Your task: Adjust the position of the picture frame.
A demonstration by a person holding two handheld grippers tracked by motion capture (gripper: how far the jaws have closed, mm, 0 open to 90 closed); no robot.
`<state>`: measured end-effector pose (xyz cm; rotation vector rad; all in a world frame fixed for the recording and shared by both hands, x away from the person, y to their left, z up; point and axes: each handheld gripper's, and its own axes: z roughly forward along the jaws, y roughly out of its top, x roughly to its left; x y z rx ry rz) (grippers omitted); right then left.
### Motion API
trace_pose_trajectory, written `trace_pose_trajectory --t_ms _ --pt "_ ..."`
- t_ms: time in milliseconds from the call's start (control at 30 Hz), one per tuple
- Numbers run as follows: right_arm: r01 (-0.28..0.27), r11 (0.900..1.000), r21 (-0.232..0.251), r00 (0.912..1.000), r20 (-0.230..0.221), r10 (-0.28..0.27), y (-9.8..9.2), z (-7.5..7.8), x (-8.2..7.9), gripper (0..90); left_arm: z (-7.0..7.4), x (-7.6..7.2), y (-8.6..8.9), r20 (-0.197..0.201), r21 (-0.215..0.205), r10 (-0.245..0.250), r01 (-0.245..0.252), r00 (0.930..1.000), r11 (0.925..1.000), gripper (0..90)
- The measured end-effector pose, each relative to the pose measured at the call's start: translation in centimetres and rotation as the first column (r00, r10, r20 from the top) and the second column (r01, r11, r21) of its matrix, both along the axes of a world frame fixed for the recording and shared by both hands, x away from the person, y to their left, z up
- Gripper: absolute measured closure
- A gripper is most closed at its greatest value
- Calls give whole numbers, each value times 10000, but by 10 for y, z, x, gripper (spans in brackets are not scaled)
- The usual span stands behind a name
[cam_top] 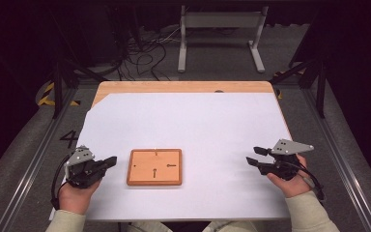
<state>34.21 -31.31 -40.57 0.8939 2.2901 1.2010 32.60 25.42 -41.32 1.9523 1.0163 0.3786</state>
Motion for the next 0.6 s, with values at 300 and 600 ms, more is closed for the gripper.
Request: trace_pose_trajectory --t_ms 300,600 --pt "107 9999 21 9999 -15 -107 -2 0 -1 504 -3 4 -3 -120 166 58 -56 9999 9998 898" --pt "207 9996 172 9997 87 -208 -4 3 -2 530 -11 17 -8 -627 414 108 -82 9980 9991 898"
